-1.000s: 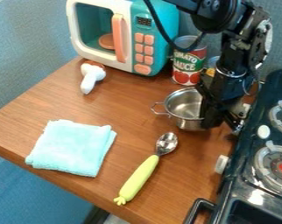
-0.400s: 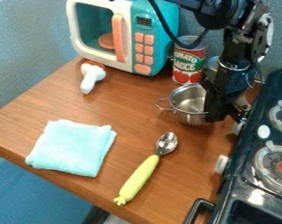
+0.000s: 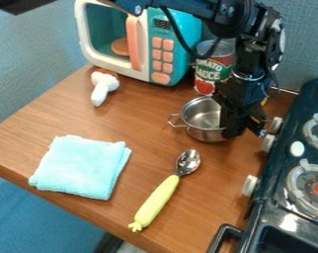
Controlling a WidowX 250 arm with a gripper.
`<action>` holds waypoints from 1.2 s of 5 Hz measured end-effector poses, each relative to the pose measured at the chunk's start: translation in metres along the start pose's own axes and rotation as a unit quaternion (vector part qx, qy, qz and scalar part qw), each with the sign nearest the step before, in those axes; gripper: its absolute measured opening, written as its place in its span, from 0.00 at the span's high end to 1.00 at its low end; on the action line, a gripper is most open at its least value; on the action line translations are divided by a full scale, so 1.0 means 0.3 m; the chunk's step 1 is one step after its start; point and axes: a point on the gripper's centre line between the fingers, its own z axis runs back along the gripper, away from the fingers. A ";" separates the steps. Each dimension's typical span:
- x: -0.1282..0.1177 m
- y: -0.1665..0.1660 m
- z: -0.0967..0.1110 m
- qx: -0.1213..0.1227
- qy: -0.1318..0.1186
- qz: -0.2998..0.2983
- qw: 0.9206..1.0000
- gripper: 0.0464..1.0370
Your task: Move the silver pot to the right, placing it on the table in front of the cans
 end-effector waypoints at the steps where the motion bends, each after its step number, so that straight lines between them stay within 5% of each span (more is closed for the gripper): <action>1: 0.005 -0.004 -0.008 -0.022 -0.011 0.010 1.000 0.92; 2: -0.008 -0.027 -0.047 -0.062 -0.025 0.018 0.998 0.72; 3: -0.023 -0.010 -0.003 -0.109 -0.082 0.047 0.990 0.43; 4: -0.052 0.054 0.053 -0.126 -0.119 0.093 0.980 0.13; 5: -0.107 0.115 0.115 -0.124 -0.171 0.117 0.970 0.03; 6: -0.204 0.205 0.185 -0.047 -0.161 0.185 0.968 0.03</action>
